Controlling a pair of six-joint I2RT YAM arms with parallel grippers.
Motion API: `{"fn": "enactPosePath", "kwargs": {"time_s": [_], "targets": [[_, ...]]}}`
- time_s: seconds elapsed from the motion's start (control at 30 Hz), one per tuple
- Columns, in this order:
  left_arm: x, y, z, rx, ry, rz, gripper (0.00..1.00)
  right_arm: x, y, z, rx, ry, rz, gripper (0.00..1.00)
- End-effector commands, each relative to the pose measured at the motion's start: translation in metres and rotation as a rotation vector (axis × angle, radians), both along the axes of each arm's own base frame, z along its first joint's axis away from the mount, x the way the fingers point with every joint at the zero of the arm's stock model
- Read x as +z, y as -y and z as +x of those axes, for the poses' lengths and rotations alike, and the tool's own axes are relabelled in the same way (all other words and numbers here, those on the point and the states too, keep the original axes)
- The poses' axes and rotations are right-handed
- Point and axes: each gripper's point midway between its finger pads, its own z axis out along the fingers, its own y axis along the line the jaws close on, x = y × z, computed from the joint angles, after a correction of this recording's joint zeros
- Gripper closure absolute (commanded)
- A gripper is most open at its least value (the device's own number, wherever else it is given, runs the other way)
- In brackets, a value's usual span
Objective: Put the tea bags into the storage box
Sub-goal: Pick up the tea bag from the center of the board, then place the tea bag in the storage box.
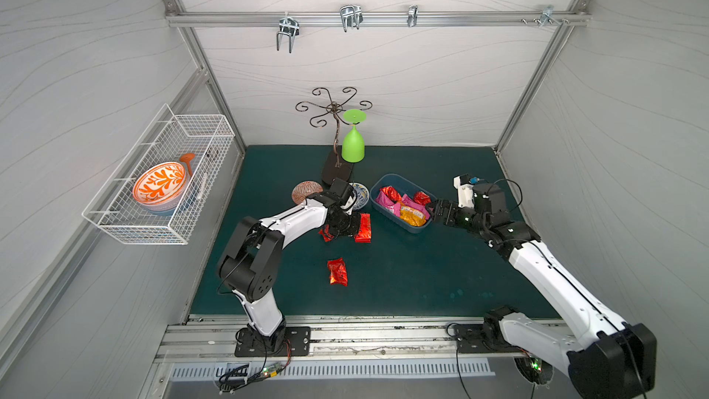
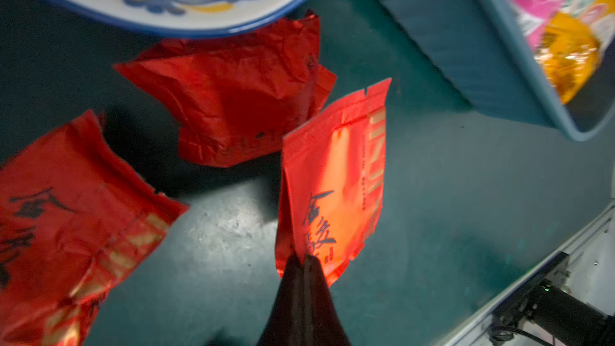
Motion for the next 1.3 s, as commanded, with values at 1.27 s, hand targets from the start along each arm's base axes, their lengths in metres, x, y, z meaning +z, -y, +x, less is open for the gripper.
{"fn": "enactPosePath", "kwargs": {"time_s": [1.27], "targets": [[0.06, 0.146, 0.129, 0.407, 0.134, -0.295, 0.89, -0.06, 0.042, -0.009, -0.196, -0.184, -0.03, 0.08]]}}
